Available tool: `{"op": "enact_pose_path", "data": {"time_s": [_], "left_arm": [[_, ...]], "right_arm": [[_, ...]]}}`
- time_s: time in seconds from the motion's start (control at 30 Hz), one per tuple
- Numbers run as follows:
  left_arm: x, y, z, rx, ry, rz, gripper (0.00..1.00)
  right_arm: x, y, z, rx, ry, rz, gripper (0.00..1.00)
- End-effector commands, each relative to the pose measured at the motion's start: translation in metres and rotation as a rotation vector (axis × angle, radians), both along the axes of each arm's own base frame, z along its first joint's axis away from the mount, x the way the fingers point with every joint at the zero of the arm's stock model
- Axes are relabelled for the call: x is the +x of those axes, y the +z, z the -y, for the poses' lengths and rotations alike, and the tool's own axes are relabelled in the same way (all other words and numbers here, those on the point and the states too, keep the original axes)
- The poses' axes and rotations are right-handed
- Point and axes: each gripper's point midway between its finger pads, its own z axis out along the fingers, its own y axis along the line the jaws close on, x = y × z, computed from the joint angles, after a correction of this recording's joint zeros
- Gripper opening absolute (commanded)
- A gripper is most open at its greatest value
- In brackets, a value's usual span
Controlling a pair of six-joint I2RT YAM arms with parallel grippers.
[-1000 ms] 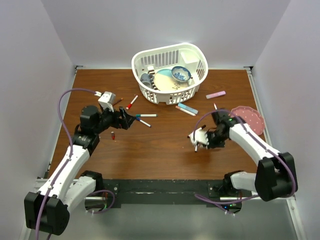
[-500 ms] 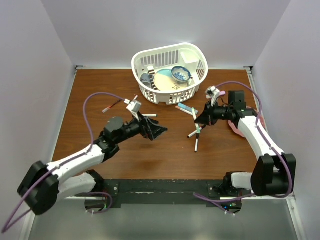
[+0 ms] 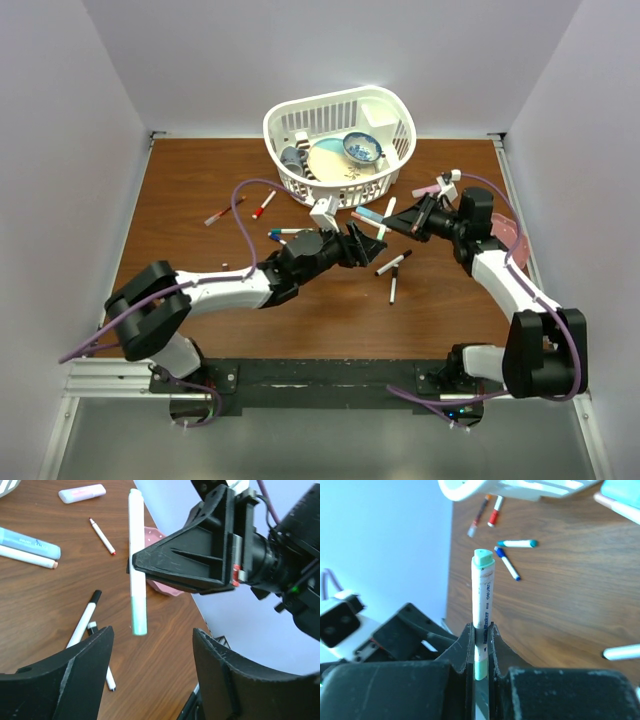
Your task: Open the pen caps
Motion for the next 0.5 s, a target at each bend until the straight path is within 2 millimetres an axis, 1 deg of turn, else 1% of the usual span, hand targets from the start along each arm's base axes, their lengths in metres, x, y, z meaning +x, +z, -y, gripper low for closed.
{"op": "enact_pose_path", "data": {"time_s": [0.0, 0.03, 0.07, 0.1, 0.13, 0.2, 0.23, 0.27, 0.3, 0.33, 0.37, 0.4, 0.43, 0.47], "left_arm": [[0.018, 0.022, 0.015, -0.05, 0.063, 0.026, 0.68], [0.022, 0.022, 0.017, -0.038, 0.072, 0.031, 0.68], [0.024, 0.021, 0.018, -0.028, 0.074, 0.033, 0.66], [0.025, 0.015, 0.02, -0.011, 0.075, 0.028, 0.66], [0.029, 0.015, 0.022, 0.002, 0.084, 0.026, 0.66], [0.031, 0.011, 0.026, 0.024, 0.077, 0.032, 0.63], [0.032, 0.014, 0.029, 0.025, 0.071, 0.037, 0.61], [0.032, 0.013, 0.031, 0.034, 0.063, 0.04, 0.59], [0.032, 0.008, 0.034, 0.05, 0.055, 0.038, 0.57], [0.033, 0.013, 0.036, 0.048, 0.046, 0.05, 0.55], [0.032, 0.013, 0.038, 0.05, 0.038, 0.054, 0.49], [0.031, 0.011, 0.039, 0.057, 0.031, 0.054, 0.46], [0.032, 0.014, 0.039, 0.058, 0.023, 0.064, 0.41], [0.031, 0.013, 0.04, 0.064, 0.019, 0.066, 0.33]], "right_arm": [[0.004, 0.026, -0.002, 0.075, -0.032, 0.05, 0.0], [0.003, 0.026, -0.002, 0.076, -0.03, 0.054, 0.0], [0.002, 0.025, -0.003, 0.078, -0.024, 0.048, 0.0], [0.001, 0.024, -0.003, 0.079, -0.022, 0.047, 0.0], [0.0, 0.025, -0.004, 0.08, -0.015, 0.05, 0.0], [-0.002, 0.023, -0.004, 0.077, -0.007, 0.05, 0.0], [-0.002, 0.023, -0.004, 0.075, -0.008, 0.051, 0.0], [-0.003, 0.022, -0.004, 0.073, -0.002, 0.055, 0.0], [-0.003, 0.021, -0.004, 0.072, 0.0, 0.055, 0.0], [-0.004, 0.021, -0.004, 0.072, 0.003, 0.057, 0.0], [-0.004, 0.019, -0.004, 0.07, 0.004, 0.057, 0.0], [-0.005, 0.02, -0.005, 0.073, 0.01, 0.059, 0.0], [-0.005, 0.019, -0.005, 0.074, 0.014, 0.059, 0.0], [-0.005, 0.018, -0.005, 0.075, 0.016, 0.057, 0.0]]}}
